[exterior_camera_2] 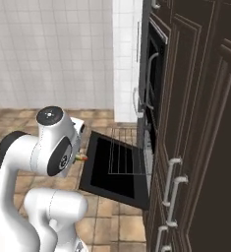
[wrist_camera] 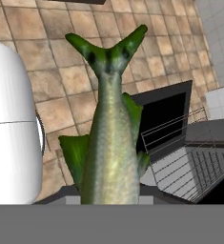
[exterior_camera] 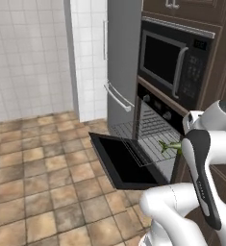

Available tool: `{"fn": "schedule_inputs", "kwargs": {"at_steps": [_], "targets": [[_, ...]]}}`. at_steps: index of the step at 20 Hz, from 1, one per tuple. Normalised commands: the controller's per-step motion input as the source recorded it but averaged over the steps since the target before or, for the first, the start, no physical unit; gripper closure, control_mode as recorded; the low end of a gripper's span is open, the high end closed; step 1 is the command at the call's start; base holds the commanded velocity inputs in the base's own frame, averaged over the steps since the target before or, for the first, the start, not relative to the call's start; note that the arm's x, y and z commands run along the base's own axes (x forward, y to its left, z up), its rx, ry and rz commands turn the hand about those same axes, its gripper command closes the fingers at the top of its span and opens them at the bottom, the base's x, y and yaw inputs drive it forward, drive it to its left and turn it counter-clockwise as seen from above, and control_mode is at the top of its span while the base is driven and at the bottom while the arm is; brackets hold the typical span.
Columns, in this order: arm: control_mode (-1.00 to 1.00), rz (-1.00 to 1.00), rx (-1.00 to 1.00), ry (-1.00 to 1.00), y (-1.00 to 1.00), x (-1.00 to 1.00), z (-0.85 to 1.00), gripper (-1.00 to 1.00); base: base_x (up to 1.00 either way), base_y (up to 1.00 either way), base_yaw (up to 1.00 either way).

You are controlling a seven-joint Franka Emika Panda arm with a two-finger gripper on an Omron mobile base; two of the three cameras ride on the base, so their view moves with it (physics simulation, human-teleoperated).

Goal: Place the fish on the rack of the oven, and slide the rack back inside. Close the oven door.

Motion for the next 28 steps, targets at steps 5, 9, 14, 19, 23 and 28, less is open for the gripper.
{"fn": "schedule_inputs", "kwargs": {"at_steps": [5, 9, 14, 19, 23, 28], "targets": [[1.00, 0.00, 0.00, 0.00, 0.00, 0.00, 0.00, 1.00, 0.51, -0.07, -0.19], [1.00, 0.00, 0.00, 0.00, 0.00, 0.00, 0.00, 1.00, 0.60, 0.00, -0.17], [1.00, 0.00, 0.00, 0.00, 0.00, 0.00, 0.00, 1.00, 0.61, 0.00, -0.17], [1.00, 0.00, 0.00, 0.00, 0.00, 0.00, 0.00, 1.00, 0.60, 0.00, -0.16], [1.00, 0.00, 0.00, 0.00, 0.00, 0.00, 0.00, 1.00, 0.58, -0.04, -0.13], [1.00, 0.00, 0.00, 0.00, 0.00, 0.00, 0.00, 1.00, 0.38, -0.01, -0.12]]}}
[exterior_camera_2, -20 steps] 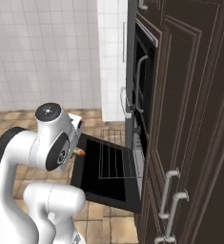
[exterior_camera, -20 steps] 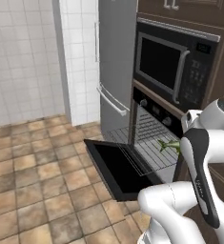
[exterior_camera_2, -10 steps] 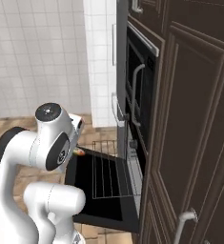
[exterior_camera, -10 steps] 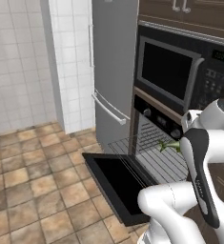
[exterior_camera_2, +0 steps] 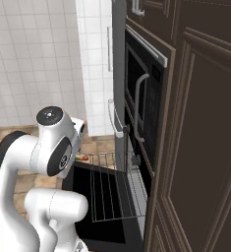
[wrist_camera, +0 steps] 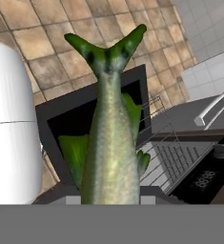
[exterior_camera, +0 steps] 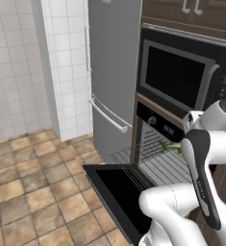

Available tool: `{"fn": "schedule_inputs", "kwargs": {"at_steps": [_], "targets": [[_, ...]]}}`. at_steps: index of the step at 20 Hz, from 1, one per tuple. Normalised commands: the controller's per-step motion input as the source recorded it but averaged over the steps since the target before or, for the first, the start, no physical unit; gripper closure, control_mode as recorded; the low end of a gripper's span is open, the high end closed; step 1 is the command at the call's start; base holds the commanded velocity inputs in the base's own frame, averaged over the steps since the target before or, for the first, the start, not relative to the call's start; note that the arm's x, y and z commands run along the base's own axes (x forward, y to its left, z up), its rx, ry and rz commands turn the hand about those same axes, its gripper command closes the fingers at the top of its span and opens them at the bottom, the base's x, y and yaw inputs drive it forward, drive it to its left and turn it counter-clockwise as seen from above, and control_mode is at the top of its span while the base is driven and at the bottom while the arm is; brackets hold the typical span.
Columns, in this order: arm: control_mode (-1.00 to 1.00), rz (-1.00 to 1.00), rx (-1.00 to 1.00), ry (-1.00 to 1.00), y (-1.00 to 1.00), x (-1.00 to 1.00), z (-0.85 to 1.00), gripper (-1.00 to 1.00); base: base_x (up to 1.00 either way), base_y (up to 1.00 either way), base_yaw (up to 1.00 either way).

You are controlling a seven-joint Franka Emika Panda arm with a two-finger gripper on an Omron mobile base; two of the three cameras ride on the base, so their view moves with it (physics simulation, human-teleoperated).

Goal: Place the fish on the rack of the oven, and slide the rack back inside. Close the oven door.

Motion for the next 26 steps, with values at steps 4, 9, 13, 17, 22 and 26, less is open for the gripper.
{"fn": "schedule_inputs", "kwargs": {"at_steps": [4, 9, 13, 17, 22, 26], "targets": [[-1.00, -0.07, 0.00, -0.08, 0.00, 0.18, -0.27, 1.00, 0.00, 0.00, 0.00], [-1.00, -0.08, -0.03, -0.03, 0.01, 0.09, -0.48, 1.00, 0.00, 0.00, 0.00], [-1.00, -0.03, -0.07, -0.05, 0.03, 0.00, -0.51, 1.00, 0.00, 0.00, 0.00], [-1.00, 0.00, -0.07, -0.02, 0.11, 0.07, -0.48, 1.00, 0.00, 0.00, 0.00], [-1.00, -0.01, -0.05, -0.02, 0.01, 0.11, -0.50, 1.00, 0.00, 0.00, 0.00], [-1.00, -0.02, -0.05, -0.02, 0.01, 0.23, -0.57, 1.00, 0.00, 0.00, 0.00]]}}
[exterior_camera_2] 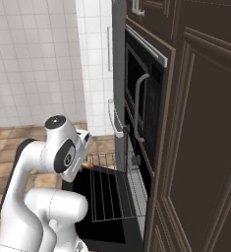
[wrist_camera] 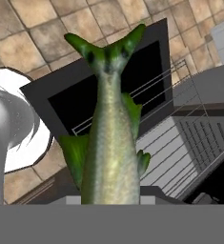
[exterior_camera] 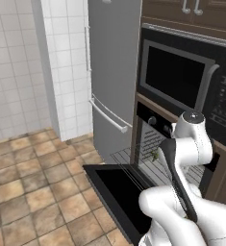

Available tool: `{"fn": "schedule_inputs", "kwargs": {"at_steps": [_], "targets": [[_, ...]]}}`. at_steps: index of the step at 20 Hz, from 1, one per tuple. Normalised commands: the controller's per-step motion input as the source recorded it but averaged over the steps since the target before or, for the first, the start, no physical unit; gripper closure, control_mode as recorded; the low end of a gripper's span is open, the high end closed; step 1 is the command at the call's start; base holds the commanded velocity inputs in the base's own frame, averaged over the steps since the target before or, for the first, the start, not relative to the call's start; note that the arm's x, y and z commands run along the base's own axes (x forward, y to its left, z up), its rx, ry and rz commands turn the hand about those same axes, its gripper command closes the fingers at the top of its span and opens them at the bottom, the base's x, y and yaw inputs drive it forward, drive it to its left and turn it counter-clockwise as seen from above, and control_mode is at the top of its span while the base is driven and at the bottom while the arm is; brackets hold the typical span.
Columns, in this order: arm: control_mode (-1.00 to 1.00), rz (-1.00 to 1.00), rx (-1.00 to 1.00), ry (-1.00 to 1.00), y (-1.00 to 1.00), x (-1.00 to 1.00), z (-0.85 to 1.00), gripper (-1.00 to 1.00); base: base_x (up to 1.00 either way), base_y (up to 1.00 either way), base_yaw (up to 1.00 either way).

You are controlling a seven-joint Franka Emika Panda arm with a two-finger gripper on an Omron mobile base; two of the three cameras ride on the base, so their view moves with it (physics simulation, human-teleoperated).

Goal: Place the fish on the rack of the oven, and slide the rack back inside. Close the oven door.

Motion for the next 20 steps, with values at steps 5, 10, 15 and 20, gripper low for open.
{"fn": "schedule_inputs", "kwargs": {"at_steps": [5, 10, 15, 20], "targets": [[-1.00, -0.02, -0.04, -0.02, 0.00, 0.29, -0.49, 1.00, 0.00, 0.00, 0.00], [-1.00, -0.01, -0.03, 0.00, 0.00, 0.35, -0.52, 1.00, 0.00, 0.00, 0.00], [-1.00, -0.01, -0.01, 0.00, 0.00, 0.35, -0.44, 1.00, 0.00, 0.00, 0.00], [-1.00, 0.00, 0.00, 0.00, 0.00, 0.39, -0.36, 1.00, 0.00, 0.00, 0.00]]}}
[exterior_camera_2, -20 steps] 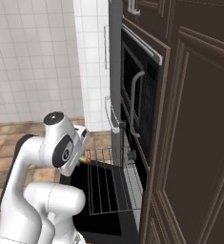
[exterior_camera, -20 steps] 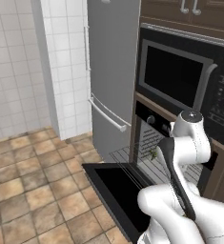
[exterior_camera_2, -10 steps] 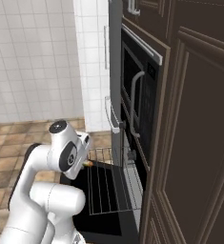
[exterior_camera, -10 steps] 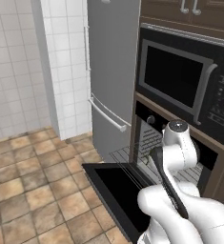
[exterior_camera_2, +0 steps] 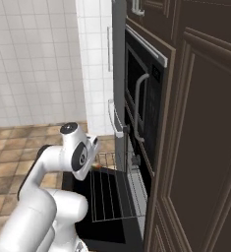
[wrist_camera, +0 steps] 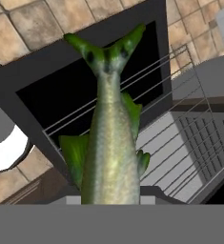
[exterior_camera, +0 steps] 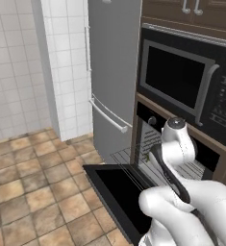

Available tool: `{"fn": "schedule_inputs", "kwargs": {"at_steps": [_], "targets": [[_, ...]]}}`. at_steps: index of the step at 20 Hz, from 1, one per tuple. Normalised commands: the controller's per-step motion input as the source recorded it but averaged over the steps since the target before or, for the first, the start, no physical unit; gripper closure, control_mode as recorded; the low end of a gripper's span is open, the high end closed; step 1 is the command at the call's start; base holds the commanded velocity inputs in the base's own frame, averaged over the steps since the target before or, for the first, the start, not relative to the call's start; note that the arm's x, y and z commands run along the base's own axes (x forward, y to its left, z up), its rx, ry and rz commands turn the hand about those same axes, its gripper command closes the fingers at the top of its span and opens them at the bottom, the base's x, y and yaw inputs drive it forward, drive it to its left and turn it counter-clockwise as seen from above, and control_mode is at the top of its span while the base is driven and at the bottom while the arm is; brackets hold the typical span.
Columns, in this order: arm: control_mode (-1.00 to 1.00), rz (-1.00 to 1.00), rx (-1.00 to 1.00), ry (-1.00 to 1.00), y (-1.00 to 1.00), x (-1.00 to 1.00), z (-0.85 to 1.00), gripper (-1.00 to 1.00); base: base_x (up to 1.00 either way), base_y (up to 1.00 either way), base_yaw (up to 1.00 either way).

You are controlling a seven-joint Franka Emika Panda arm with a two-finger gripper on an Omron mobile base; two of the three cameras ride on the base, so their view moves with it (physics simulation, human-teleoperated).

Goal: Place the fish on the rack of the oven, and slide the rack back inside. Close the oven door.

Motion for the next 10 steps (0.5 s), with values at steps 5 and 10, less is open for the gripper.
{"fn": "schedule_inputs", "kwargs": {"at_steps": [5, 10], "targets": [[-1.00, 0.00, -0.01, -0.04, 0.00, 0.43, -0.48, 1.00, 0.00, 0.00, 0.00], [-1.00, 0.00, -0.02, -0.02, 0.00, 0.17, -0.53, 1.00, 0.00, 0.00, 0.00]]}}
